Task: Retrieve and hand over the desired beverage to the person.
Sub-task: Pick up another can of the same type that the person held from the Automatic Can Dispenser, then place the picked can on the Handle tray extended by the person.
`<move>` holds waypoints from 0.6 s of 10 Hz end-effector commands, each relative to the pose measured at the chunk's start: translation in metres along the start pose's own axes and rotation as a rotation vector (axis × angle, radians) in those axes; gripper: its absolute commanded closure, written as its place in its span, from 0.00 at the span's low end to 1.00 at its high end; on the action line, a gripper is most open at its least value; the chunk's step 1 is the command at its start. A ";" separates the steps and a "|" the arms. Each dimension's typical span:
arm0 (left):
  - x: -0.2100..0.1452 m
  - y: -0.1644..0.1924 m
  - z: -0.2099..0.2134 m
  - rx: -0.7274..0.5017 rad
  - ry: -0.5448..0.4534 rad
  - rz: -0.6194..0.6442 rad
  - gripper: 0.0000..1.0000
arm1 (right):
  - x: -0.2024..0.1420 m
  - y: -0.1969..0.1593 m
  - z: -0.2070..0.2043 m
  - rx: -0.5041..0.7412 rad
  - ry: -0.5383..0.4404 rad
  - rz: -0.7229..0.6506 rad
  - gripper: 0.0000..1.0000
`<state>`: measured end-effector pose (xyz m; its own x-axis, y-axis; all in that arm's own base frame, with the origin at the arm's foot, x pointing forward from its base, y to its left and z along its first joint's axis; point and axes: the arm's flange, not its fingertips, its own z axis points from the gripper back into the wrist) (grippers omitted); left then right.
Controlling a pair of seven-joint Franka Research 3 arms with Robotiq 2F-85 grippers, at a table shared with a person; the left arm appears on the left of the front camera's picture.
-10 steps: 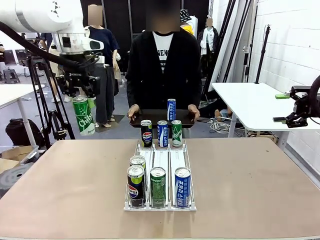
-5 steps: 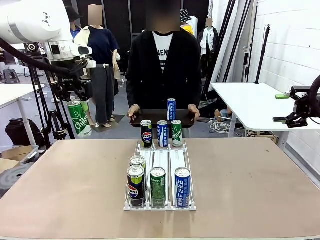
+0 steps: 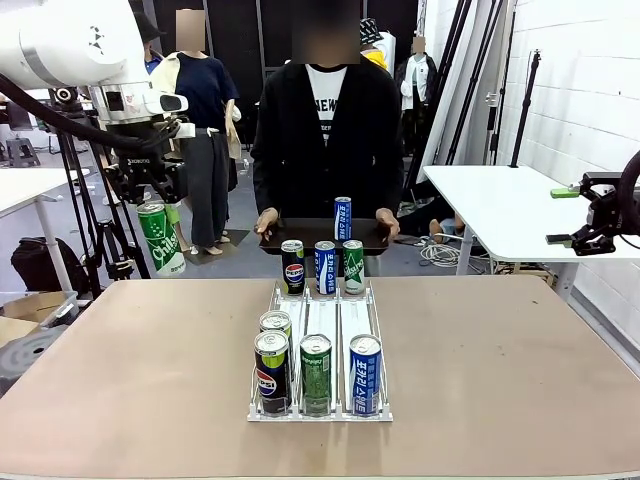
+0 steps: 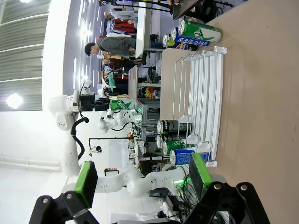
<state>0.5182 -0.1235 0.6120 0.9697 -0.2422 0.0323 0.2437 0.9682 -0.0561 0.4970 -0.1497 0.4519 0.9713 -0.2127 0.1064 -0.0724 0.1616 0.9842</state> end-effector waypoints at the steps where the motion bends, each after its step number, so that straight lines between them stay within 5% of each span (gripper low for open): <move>1: -0.001 0.000 0.005 0.017 -0.003 0.007 1.00 | -0.001 0.000 -0.001 0.007 0.007 0.011 0.00; 6: -0.001 0.000 0.005 0.017 -0.003 0.007 1.00 | -0.001 0.000 -0.001 0.007 0.007 0.011 0.00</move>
<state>0.5182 -0.1235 0.6120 0.9697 -0.2422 0.0322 0.2437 0.9682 -0.0558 0.4970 -0.1497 0.4519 0.9713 -0.2127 0.1064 -0.0724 0.1616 0.9842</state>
